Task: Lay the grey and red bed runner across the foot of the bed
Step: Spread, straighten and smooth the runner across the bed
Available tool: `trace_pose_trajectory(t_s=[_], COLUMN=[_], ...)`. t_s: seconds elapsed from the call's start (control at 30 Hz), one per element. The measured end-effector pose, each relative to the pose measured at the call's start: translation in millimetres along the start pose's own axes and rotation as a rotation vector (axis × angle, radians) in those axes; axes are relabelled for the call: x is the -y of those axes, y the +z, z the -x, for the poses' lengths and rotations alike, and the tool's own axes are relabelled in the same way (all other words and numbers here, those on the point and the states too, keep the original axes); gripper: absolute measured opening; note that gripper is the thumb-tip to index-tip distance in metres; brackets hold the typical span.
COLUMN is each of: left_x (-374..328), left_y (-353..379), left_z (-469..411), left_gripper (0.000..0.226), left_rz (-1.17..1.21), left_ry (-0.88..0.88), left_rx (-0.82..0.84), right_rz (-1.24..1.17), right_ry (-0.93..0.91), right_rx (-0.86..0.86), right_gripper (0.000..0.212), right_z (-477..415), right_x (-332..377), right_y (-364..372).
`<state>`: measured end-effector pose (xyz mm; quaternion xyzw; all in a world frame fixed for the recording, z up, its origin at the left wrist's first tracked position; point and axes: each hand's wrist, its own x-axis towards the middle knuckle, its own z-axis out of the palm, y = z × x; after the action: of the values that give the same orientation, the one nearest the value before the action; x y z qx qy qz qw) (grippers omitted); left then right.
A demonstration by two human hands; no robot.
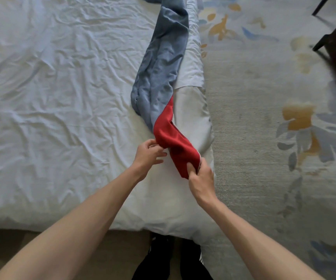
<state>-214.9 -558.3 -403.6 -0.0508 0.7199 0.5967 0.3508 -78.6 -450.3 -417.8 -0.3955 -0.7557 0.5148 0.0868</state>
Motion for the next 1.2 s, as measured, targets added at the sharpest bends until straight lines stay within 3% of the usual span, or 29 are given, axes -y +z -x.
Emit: trace_pose_trajectory(t_s=[0.17,0.27,0.33,0.47,0.6,0.73,0.9,1.2], left_x=[15.9,19.2,16.5,8.4,0.3,-7.8,-11.4,-11.8], left_y=[17.3,28.7,34.9,42.3,36.6,18.6,-12.9,-5.0], left_z=[11.5,17.4,21.0,20.0,17.5,19.9,33.1,33.8], left_gripper=[0.033,0.05,0.044,0.02,0.009,0.01,0.005,0.02], left_rz=[-0.161,-0.04,0.101,0.283,0.328,0.416,0.364,0.34], left_ry=[-0.07,-0.295,-0.35,-0.332,-0.356,-0.289,-0.116,-0.028], left_rx=[-0.004,0.079,0.162,0.147,0.085,0.044,0.055,-0.168], right_rz=[-0.253,-0.413,-0.527,-0.599,-0.565,-0.48,-0.427,-0.453], right_ry=[0.008,0.062,0.136,0.246,0.245,0.226,0.183,0.189], right_rx=[-0.012,-0.03,-0.01,-0.026,-0.079,-0.105,-0.039,0.042], right_gripper=[0.011,0.013,0.016,0.019,0.017,0.015,0.017,0.024], right_z=[-5.0,-8.3,-10.2,-17.0,-22.9,-25.1,-23.3,-8.7], right_x=[17.3,27.8,33.4,35.2,30.0,21.8,19.7,15.6], right_y=[-11.2,-10.7,-8.4,-8.6,-15.3,-17.6,-5.6,6.7])
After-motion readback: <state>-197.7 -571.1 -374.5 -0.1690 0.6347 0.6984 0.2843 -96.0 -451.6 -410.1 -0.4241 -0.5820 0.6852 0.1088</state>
